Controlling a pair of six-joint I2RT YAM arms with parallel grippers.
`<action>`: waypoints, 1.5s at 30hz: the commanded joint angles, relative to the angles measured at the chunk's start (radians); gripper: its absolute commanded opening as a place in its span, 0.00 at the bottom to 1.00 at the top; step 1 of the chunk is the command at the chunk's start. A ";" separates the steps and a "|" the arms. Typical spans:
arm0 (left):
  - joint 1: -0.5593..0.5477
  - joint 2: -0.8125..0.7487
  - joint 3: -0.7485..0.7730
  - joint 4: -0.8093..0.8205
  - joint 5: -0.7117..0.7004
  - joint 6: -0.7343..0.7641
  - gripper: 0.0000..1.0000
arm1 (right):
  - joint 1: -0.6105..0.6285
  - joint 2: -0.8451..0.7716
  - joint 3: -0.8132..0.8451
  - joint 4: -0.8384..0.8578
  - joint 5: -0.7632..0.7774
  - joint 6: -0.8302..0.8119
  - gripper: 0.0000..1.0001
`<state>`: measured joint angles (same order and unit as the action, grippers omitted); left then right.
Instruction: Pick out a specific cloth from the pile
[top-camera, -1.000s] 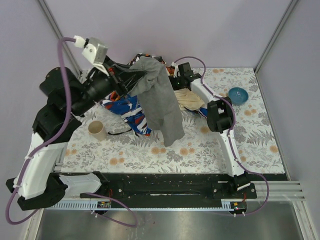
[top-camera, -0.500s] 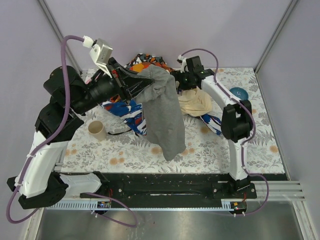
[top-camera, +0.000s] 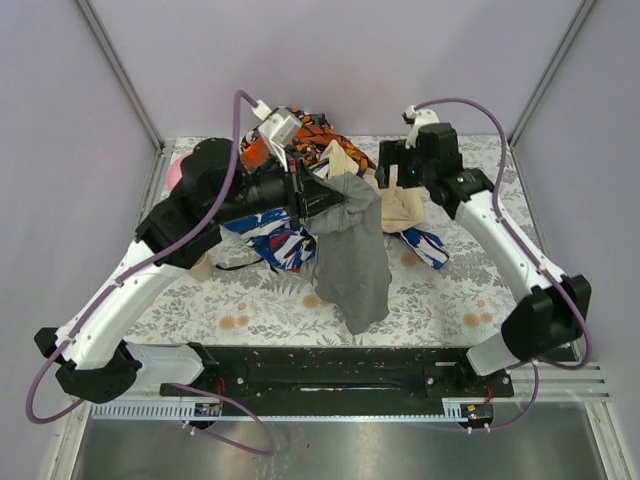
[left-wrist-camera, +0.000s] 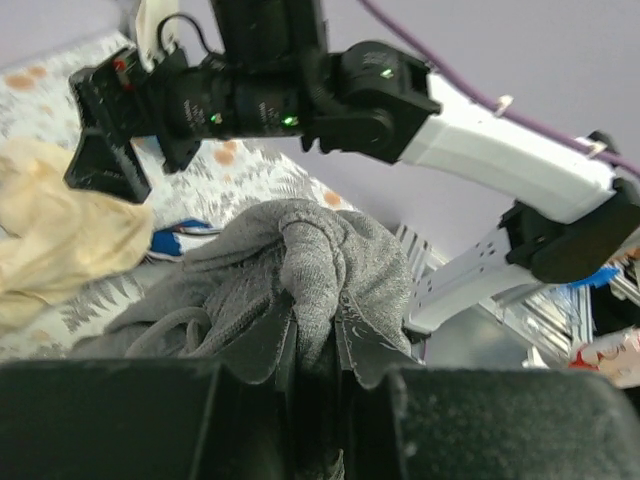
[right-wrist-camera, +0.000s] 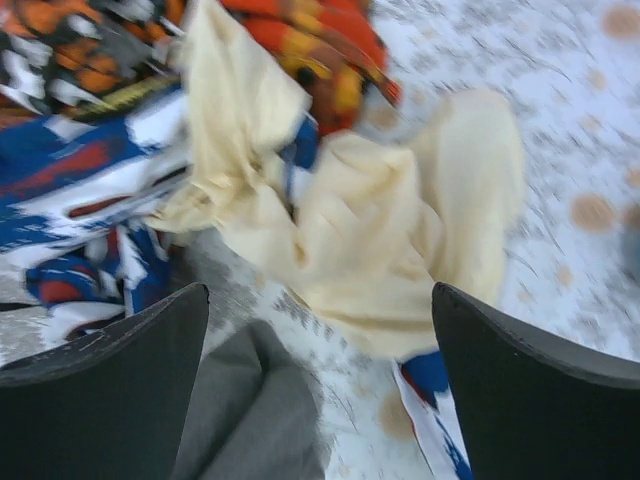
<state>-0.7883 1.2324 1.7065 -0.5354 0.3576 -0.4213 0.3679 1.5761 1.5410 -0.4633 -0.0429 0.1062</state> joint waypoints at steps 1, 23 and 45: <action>-0.031 -0.045 -0.102 0.186 0.061 -0.027 0.00 | -0.006 -0.172 -0.218 0.081 0.292 0.078 0.99; -0.120 0.412 -0.450 0.321 -0.209 0.003 0.00 | -0.006 -0.967 -0.878 -0.024 0.451 0.415 0.99; -0.115 0.796 -0.331 -0.112 -0.795 -0.338 0.00 | -0.006 -0.927 -0.918 -0.044 0.502 0.432 0.99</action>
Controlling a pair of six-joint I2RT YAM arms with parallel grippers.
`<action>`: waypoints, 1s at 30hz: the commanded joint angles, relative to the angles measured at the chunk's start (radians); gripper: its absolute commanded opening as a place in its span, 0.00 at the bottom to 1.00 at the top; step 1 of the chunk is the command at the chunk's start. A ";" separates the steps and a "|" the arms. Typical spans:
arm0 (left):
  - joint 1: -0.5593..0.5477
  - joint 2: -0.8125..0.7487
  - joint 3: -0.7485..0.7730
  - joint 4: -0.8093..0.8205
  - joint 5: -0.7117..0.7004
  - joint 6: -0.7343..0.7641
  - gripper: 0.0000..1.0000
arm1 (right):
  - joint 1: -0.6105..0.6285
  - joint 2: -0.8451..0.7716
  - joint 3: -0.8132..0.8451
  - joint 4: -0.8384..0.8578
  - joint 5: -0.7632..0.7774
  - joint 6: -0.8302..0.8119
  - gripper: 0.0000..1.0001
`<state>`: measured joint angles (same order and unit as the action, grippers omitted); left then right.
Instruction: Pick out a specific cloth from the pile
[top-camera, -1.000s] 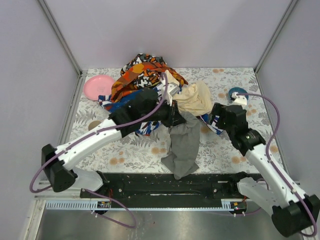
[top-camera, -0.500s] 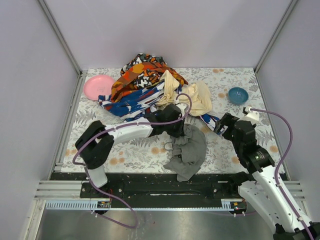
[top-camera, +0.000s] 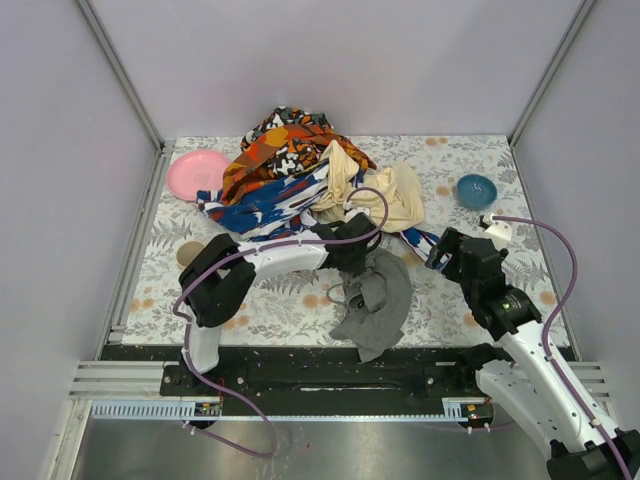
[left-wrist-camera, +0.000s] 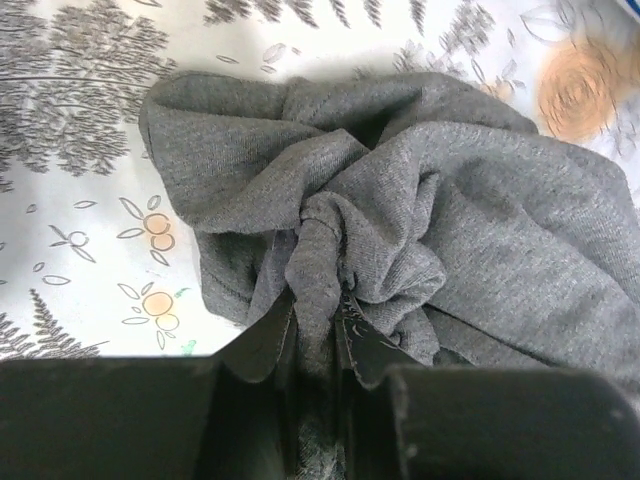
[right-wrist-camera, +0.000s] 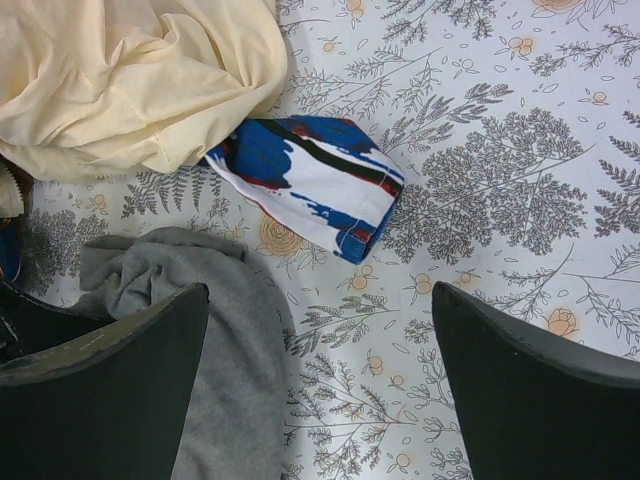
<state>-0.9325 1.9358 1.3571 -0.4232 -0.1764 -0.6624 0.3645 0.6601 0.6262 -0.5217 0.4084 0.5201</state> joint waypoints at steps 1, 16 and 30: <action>0.037 0.095 0.028 -0.241 -0.274 -0.117 0.00 | -0.002 -0.011 -0.003 0.015 0.049 0.018 0.99; -0.011 -0.392 -0.049 -0.147 -0.130 0.041 0.83 | -0.002 -0.020 -0.010 0.037 0.027 0.024 0.99; -0.012 -1.053 -0.364 -0.222 -0.458 -0.015 0.99 | -0.002 -0.074 0.007 0.058 -0.016 0.037 0.99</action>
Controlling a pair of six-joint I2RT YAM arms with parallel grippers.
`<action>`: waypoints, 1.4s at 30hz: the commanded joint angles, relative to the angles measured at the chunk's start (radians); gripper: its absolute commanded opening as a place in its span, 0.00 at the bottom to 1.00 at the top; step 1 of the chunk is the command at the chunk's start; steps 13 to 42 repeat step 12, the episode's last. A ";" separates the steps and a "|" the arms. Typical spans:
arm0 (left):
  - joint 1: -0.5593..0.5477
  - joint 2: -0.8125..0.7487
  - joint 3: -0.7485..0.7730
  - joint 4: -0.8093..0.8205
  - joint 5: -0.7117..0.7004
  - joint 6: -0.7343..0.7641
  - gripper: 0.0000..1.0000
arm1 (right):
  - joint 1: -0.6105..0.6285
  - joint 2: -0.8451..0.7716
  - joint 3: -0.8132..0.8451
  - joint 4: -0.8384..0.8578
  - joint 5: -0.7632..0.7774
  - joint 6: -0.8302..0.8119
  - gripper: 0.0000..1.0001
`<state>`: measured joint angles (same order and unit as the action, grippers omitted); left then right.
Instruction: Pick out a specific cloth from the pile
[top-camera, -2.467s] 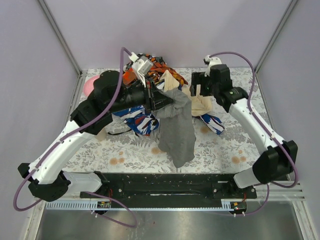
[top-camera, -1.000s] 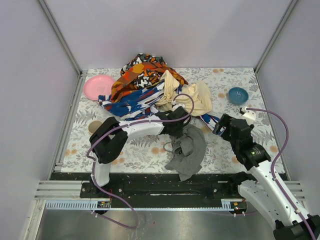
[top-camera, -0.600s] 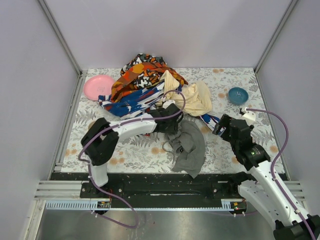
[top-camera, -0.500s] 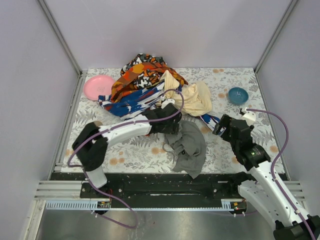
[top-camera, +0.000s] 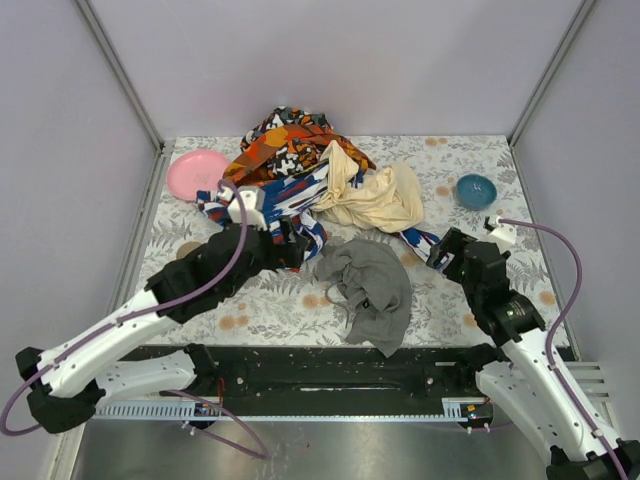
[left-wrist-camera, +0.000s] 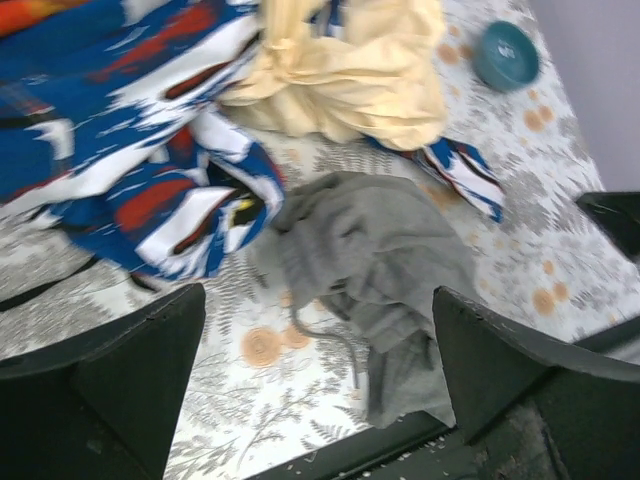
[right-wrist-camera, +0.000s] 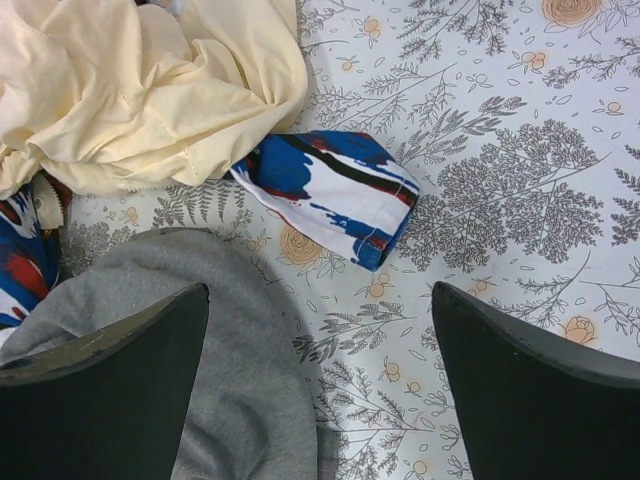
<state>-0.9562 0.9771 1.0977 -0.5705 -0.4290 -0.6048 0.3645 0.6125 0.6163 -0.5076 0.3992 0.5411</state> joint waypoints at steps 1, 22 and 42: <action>0.017 -0.127 -0.136 -0.094 -0.224 -0.102 0.99 | -0.002 -0.033 0.017 0.043 -0.005 0.014 0.99; 0.139 -0.288 -0.326 -0.158 -0.221 -0.237 0.99 | -0.002 -0.045 -0.003 0.075 -0.003 -0.001 0.99; 0.139 -0.288 -0.326 -0.158 -0.221 -0.237 0.99 | -0.002 -0.045 -0.003 0.075 -0.003 -0.001 0.99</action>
